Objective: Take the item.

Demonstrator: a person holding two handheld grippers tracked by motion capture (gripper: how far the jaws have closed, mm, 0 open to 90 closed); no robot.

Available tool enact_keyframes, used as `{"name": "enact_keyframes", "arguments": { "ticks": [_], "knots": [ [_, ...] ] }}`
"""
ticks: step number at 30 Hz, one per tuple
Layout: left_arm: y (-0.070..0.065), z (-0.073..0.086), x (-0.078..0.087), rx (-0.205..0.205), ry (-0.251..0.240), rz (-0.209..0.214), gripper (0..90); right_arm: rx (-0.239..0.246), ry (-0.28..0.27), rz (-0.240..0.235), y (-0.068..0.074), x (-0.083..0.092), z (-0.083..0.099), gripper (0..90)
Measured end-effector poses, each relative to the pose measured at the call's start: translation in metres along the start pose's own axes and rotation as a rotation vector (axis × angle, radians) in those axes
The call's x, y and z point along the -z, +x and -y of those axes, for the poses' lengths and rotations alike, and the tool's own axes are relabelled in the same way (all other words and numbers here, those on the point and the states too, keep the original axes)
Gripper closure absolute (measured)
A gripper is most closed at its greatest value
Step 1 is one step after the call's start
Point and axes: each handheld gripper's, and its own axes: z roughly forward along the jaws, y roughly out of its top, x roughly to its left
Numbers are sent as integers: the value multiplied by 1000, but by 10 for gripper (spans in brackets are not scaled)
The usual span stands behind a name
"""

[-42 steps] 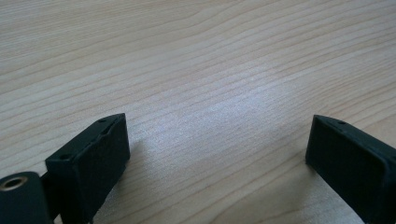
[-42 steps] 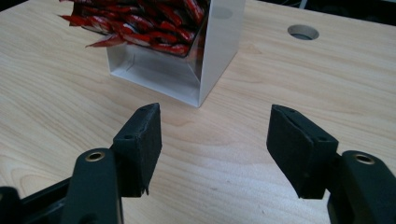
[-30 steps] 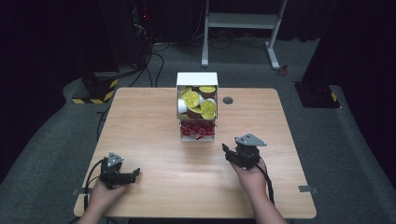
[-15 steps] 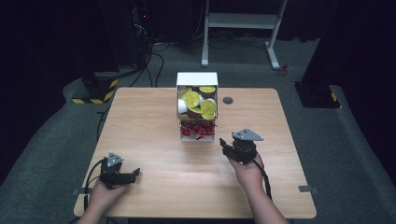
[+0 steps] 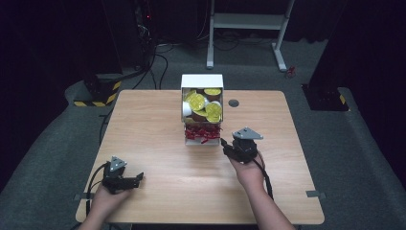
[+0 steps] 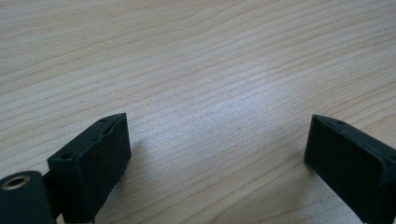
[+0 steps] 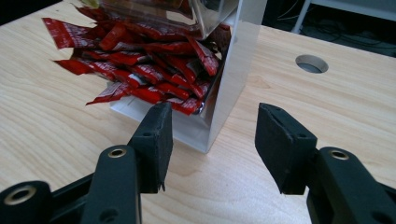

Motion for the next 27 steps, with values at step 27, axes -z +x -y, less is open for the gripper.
{"name": "enact_keyframes", "arguments": {
  "ticks": [27],
  "knots": [
    [-1, 1, 1, 6, -2, 2, 73, 57, -2, 11, 5, -24, -28, 548]
  ]
}}
